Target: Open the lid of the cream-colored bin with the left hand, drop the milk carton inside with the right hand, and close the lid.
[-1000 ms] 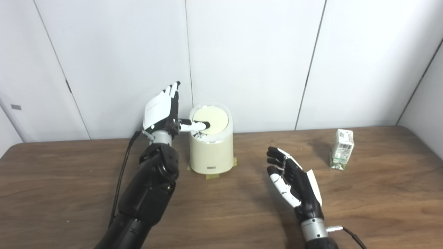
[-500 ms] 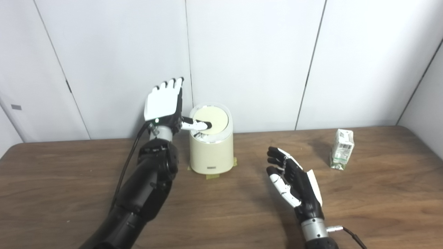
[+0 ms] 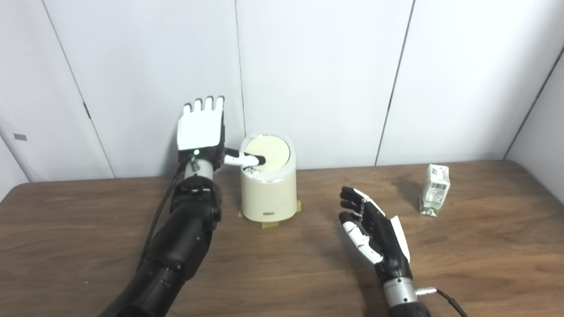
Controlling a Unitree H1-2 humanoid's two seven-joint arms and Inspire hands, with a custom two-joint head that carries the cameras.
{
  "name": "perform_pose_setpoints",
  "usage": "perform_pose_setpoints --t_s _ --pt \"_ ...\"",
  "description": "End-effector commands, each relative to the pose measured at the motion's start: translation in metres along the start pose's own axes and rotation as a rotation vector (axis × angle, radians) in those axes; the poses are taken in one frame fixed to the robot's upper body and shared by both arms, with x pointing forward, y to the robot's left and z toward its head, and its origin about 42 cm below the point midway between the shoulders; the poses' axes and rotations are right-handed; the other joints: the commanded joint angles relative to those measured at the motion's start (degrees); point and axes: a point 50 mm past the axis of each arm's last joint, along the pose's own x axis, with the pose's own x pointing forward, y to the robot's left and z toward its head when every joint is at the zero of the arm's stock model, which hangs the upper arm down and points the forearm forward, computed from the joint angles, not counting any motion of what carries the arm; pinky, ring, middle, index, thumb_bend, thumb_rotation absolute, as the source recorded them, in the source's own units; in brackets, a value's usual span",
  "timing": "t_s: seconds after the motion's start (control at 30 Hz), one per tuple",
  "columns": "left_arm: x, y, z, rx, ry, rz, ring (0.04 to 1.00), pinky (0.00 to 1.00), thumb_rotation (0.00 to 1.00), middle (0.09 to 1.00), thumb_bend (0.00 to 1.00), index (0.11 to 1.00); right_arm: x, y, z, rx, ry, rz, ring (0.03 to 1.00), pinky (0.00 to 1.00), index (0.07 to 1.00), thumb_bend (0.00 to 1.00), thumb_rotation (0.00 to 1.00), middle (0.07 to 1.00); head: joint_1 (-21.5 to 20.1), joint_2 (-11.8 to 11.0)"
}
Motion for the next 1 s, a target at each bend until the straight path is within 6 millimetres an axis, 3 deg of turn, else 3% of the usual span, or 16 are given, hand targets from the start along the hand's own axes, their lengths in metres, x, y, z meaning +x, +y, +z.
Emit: perform_pose_setpoints --t_s 0.0,0.13,0.2,0.27,0.57,0.67,0.73,0.8,0.87,0.9,0.97 --pt "0.004 0.013 -0.001 -0.205 -0.007 0.054 1.000 1.00 0.96 1.000 0.67 1.000 -0.003 -0.006 -0.002 -0.011 -0.009 -0.011 0.791 0.70 0.792 0.21 0.60 0.806 -0.12 0.08" --pt "-0.002 0.018 0.001 -0.602 -0.064 0.054 1.000 1.00 1.00 1.000 0.64 1.000 -0.003 -0.006 -0.002 -0.007 -0.005 -0.009 0.796 0.71 0.796 0.22 0.61 0.812 -0.23 0.07" --pt "-0.006 0.020 0.004 -0.899 -0.116 0.046 1.000 1.00 1.00 1.000 0.64 1.000 -0.003 -0.006 -0.002 -0.007 -0.003 -0.009 0.793 0.70 0.798 0.21 0.61 0.814 -0.23 0.07" --pt "-0.009 0.022 0.006 -1.057 -0.175 0.068 1.000 1.00 1.00 1.000 0.64 1.000 -0.003 -0.006 -0.002 -0.010 -0.003 -0.010 0.789 0.70 0.797 0.21 0.61 0.811 -0.17 0.16" --pt "-0.037 0.034 -0.004 -1.321 -0.294 0.187 1.000 1.00 1.00 1.000 0.60 1.000 -0.002 -0.007 -0.002 -0.011 0.001 -0.011 0.787 0.70 0.797 0.22 0.62 0.809 -0.14 -0.01" --pt "-0.054 0.033 -0.018 -1.412 -0.301 0.224 0.958 0.92 1.00 0.961 0.46 0.944 -0.002 -0.007 -0.002 -0.018 -0.003 -0.014 0.791 0.71 0.797 0.23 0.62 0.807 0.06 0.05" --pt "-0.067 0.029 -0.030 -1.460 -0.286 0.253 0.872 0.81 1.00 0.874 0.35 0.858 -0.001 -0.008 -0.001 -0.014 -0.010 -0.016 0.798 0.72 0.798 0.22 0.60 0.810 -0.02 0.05" --pt "-0.076 0.024 -0.040 -1.486 -0.267 0.277 0.843 0.77 0.99 0.844 0.31 0.827 0.000 -0.009 0.000 -0.006 -0.024 -0.022 0.799 0.72 0.796 0.22 0.59 0.808 -0.27 -0.17" --pt "-0.087 0.018 -0.051 -1.518 -0.242 0.306 0.828 0.75 0.89 0.823 0.27 0.800 0.002 -0.011 0.005 0.016 -0.050 -0.045 0.799 0.73 0.791 0.22 0.58 0.806 -0.33 -0.21" --pt "-0.095 0.015 -0.057 -1.531 -0.231 0.314 0.816 0.73 0.85 0.811 0.24 0.783 0.005 -0.013 0.008 0.029 -0.066 -0.065 0.794 0.72 0.781 0.21 0.52 0.798 -0.36 -0.26" --pt "-0.109 0.011 -0.067 -1.541 -0.223 0.318 0.807 0.72 0.81 0.804 0.21 0.769 0.009 -0.018 0.015 0.048 -0.102 -0.092 0.790 0.72 0.769 0.21 0.52 0.791 -0.39 -0.28"
